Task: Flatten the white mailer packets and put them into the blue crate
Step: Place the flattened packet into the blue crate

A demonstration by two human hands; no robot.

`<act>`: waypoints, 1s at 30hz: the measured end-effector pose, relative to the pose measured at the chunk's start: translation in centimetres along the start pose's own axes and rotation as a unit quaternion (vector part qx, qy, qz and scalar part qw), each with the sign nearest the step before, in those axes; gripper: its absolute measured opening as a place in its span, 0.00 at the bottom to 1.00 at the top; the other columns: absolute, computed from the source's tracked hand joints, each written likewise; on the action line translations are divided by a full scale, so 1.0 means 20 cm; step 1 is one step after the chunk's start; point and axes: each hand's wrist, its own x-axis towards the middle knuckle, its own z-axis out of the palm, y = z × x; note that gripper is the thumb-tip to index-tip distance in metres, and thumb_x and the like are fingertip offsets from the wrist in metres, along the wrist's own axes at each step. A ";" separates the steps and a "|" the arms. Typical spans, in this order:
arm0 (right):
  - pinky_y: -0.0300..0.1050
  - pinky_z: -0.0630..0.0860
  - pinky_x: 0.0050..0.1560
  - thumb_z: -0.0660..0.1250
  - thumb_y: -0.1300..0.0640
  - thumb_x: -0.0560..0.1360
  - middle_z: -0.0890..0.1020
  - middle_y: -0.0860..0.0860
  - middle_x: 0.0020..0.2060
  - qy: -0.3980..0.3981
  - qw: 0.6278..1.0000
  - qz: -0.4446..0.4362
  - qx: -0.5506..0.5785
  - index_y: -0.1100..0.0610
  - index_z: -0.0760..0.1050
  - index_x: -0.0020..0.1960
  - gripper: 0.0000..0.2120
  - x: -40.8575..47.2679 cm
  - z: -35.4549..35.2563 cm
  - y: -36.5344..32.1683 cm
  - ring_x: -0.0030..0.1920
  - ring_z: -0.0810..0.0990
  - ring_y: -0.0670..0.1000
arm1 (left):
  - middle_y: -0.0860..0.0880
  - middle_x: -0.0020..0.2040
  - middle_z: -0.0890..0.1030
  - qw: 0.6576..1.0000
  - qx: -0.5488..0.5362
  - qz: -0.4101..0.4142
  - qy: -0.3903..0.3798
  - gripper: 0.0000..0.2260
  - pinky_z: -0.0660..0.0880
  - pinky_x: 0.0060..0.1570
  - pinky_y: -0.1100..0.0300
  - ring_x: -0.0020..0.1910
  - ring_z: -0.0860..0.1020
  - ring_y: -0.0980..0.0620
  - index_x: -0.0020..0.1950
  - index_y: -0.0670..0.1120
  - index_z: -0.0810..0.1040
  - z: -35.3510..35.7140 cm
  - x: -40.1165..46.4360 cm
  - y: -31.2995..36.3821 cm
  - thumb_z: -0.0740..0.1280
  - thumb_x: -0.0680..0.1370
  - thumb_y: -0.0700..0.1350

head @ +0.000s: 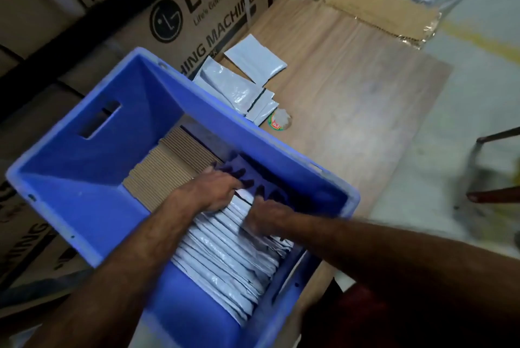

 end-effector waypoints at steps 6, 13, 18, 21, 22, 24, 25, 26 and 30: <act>0.57 0.66 0.72 0.65 0.55 0.78 0.67 0.61 0.74 -0.011 0.999 0.021 -0.030 0.57 0.51 0.80 0.36 0.00 0.05 0.01 0.74 0.67 0.64 | 0.52 0.72 0.76 0.997 -0.033 0.065 -0.015 0.27 0.70 0.69 0.51 0.71 0.73 0.50 0.72 0.57 0.74 -0.03 -0.05 -0.02 0.51 0.75 0.48; 0.63 0.58 0.75 0.61 0.56 0.80 0.57 0.62 0.78 -0.051 0.994 0.055 -0.083 0.57 0.35 0.82 0.42 -0.01 0.11 -0.04 0.77 0.58 0.66 | 0.52 0.75 0.73 0.995 0.012 0.070 -0.076 0.29 0.66 0.72 0.51 0.71 0.71 0.46 0.76 0.57 0.69 -0.01 -0.02 -0.02 0.48 0.75 0.49; 0.62 0.58 0.75 0.61 0.53 0.81 0.53 0.62 0.79 -0.061 0.995 0.038 -0.074 0.57 0.33 0.82 0.43 -0.03 0.09 -0.02 0.78 0.56 0.65 | 0.50 0.79 0.66 0.994 0.036 0.030 -0.101 0.24 0.62 0.74 0.52 0.73 0.67 0.46 0.80 0.54 0.62 0.00 -0.02 0.01 0.54 0.83 0.49; 0.61 0.59 0.75 0.62 0.51 0.80 0.53 0.63 0.80 -0.061 0.994 0.030 -0.083 0.58 0.32 0.81 0.45 -0.04 0.06 -0.01 0.78 0.57 0.65 | 0.46 0.75 0.68 0.992 0.092 0.011 -0.080 0.25 0.57 0.76 0.50 0.71 0.66 0.46 0.81 0.50 0.59 0.03 -0.04 0.04 0.50 0.83 0.54; 0.61 0.60 0.74 0.63 0.53 0.80 0.54 0.63 0.79 -0.062 0.994 0.026 -0.092 0.59 0.32 0.81 0.46 -0.05 0.05 -0.01 0.78 0.58 0.65 | 0.46 0.74 0.69 0.993 0.101 0.006 -0.060 0.27 0.56 0.76 0.50 0.70 0.65 0.46 0.81 0.50 0.58 0.05 -0.06 0.04 0.47 0.82 0.56; 0.60 0.61 0.74 0.66 0.56 0.78 0.57 0.63 0.78 -0.059 0.992 0.016 -0.110 0.60 0.33 0.81 0.48 -0.05 0.04 -0.01 0.77 0.60 0.65 | 0.46 0.72 0.70 0.995 0.102 0.006 0.001 0.32 0.55 0.76 0.49 0.70 0.65 0.46 0.81 0.48 0.58 0.08 -0.11 0.03 0.41 0.78 0.58; 0.60 0.62 0.74 0.67 0.56 0.77 0.58 0.63 0.78 -0.053 0.991 0.011 -0.119 0.60 0.34 0.81 0.49 -0.06 0.03 0.00 0.77 0.61 0.64 | 0.45 0.72 0.70 0.995 0.097 0.009 0.031 0.34 0.55 0.77 0.49 0.71 0.65 0.45 0.81 0.47 0.59 0.10 -0.14 0.03 0.40 0.77 0.59; 0.59 0.62 0.74 0.68 0.54 0.77 0.60 0.62 0.78 -0.045 0.991 0.002 -0.124 0.60 0.35 0.82 0.50 -0.07 0.03 0.01 0.77 0.62 0.64 | 0.43 0.74 0.70 0.994 0.091 0.006 0.053 0.35 0.54 0.77 0.48 0.73 0.65 0.44 0.81 0.46 0.60 0.10 -0.17 0.04 0.40 0.77 0.59; 0.58 0.64 0.72 0.65 0.49 0.79 0.59 0.61 0.78 0.003 0.986 -0.069 -0.154 0.58 0.39 0.82 0.44 -0.14 0.01 0.03 0.76 0.63 0.62 | 0.44 0.82 0.56 0.994 0.063 -0.045 0.072 0.39 0.41 0.80 0.49 0.81 0.54 0.44 0.83 0.48 0.54 0.10 -0.26 0.08 0.34 0.75 0.61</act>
